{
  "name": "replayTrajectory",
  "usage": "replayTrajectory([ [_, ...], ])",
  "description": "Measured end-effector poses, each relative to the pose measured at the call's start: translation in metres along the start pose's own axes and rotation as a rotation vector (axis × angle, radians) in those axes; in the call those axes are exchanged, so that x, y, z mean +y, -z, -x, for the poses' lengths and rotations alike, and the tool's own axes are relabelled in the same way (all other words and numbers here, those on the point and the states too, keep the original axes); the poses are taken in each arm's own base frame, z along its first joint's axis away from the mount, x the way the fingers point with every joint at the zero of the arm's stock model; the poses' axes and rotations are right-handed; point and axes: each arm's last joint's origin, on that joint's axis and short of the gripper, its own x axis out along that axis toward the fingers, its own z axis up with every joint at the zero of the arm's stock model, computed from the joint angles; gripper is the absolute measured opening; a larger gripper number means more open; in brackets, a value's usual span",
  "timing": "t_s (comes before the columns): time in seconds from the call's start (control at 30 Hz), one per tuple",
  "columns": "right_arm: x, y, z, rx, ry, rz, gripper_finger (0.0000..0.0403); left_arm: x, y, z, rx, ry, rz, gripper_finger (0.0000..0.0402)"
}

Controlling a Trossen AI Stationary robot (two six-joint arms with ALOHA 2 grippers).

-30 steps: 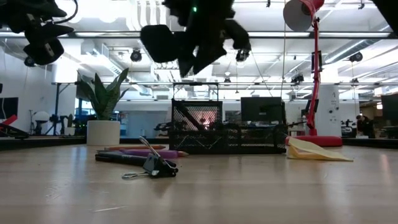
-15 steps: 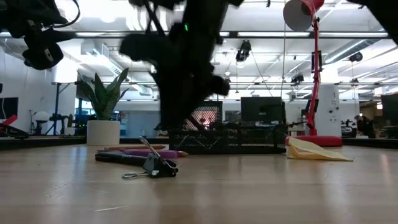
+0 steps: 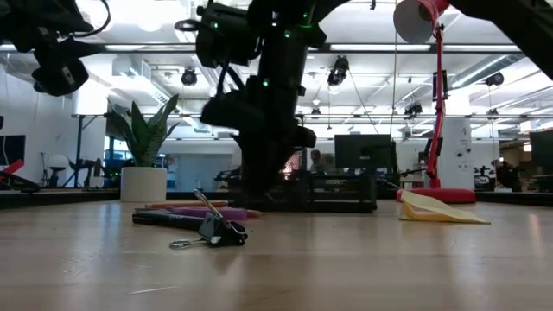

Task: Pick and place office supplies into organizer
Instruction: Put the top orange pencil into the desk organizer

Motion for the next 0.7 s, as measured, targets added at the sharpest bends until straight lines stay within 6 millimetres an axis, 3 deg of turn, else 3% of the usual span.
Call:
replayTrajectory([
  [0.13,0.0,0.002,0.002,0.03,-0.025,-0.009,0.0057,0.0,0.0,0.0,-0.009,-0.013,0.002,0.0116],
  [0.33,0.029,0.015,0.014,0.032,-0.105,0.042,0.0057,0.001,0.0,0.0,-0.001,-0.018,0.002,0.0116],
  [0.5,0.05,0.035,0.019,0.006,-0.052,0.118,0.0056,0.001,0.001,0.0,0.006,-0.022,0.001,0.0116],
  [0.7,0.051,0.041,0.014,0.005,-0.021,0.034,0.0041,0.004,0.005,-0.001,0.033,-0.043,-0.001,0.0116],
])
